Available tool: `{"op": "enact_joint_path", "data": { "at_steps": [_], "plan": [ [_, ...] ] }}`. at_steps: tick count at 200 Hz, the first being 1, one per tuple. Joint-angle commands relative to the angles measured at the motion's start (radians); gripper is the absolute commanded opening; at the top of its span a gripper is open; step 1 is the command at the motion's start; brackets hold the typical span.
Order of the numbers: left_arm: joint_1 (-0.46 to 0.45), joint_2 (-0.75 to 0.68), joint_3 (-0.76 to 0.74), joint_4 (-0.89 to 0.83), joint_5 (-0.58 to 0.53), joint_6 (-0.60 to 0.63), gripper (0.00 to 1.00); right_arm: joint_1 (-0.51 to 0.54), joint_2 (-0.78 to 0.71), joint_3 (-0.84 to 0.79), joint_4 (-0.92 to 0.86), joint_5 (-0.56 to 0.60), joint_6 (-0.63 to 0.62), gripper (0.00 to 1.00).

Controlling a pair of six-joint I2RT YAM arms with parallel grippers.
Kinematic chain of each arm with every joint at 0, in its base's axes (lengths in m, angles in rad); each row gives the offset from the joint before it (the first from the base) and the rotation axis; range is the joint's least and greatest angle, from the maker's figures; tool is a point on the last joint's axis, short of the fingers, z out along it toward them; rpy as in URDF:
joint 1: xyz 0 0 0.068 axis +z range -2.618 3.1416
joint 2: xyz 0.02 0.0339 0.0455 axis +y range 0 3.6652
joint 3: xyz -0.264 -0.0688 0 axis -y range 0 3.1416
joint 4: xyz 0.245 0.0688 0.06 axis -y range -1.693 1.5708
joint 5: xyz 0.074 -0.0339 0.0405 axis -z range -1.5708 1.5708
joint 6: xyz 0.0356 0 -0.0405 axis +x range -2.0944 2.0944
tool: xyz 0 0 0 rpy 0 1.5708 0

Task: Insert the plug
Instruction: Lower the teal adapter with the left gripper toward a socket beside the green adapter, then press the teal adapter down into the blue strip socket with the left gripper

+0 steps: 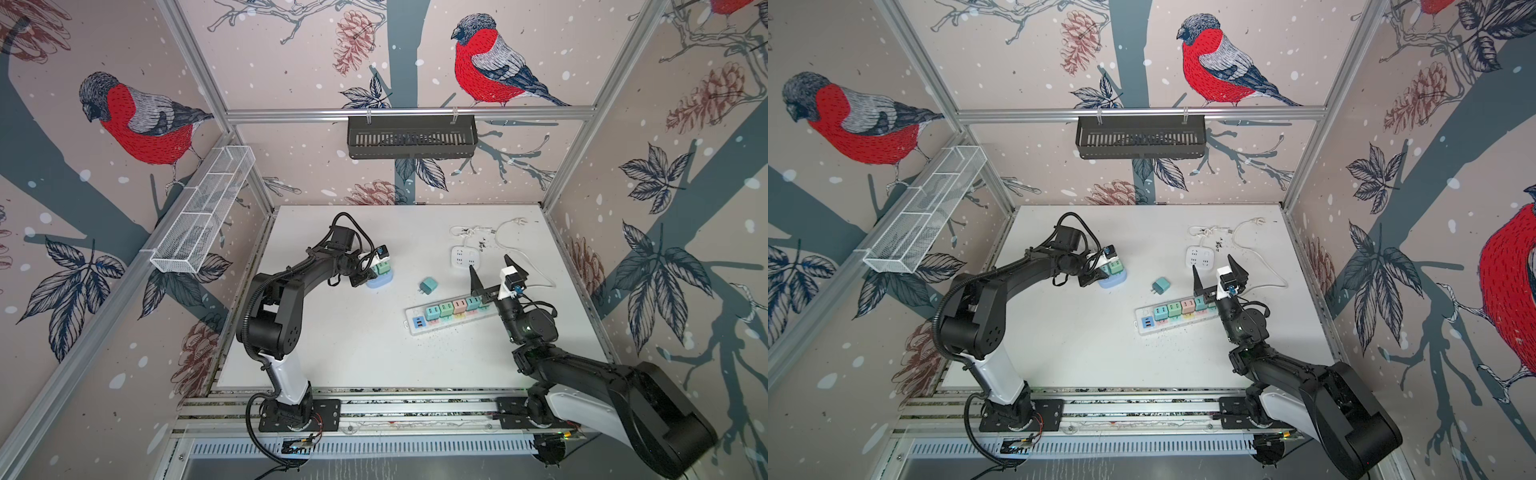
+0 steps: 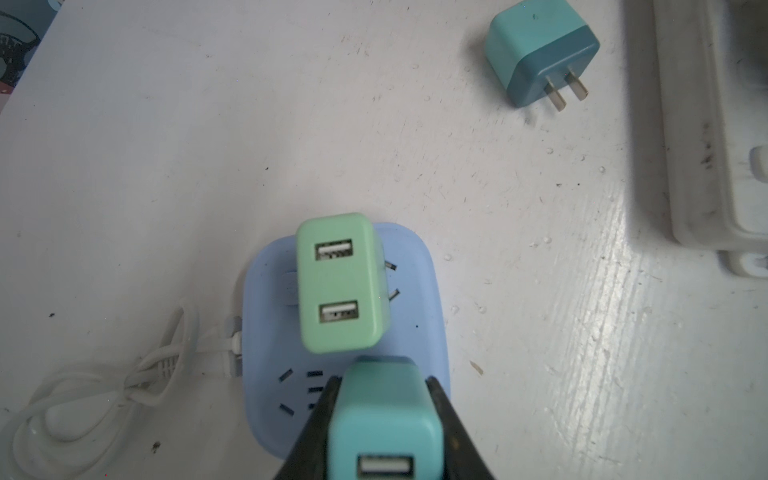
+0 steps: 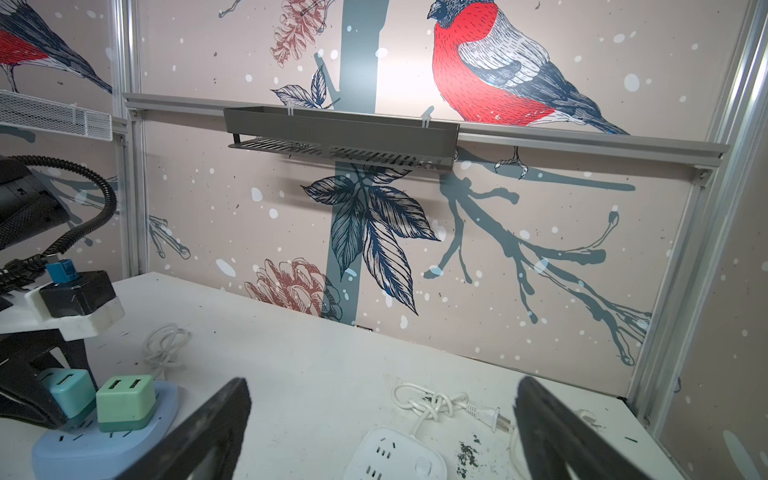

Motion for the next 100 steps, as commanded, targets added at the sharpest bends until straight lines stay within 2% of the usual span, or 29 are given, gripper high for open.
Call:
{"op": "enact_joint_path", "data": {
  "at_steps": [1, 100],
  "plan": [
    [0.005, 0.01, 0.01, 0.018, 0.015, -0.006, 0.0, -0.001, -0.003, 0.001, 0.012, -0.007, 0.008, 1.0],
    [0.004, 0.056, 0.049, -0.007, -0.016, -0.029, 0.0, -0.003, -0.008, -0.001, 0.011, -0.009, 0.01, 1.0]
  ]
}}
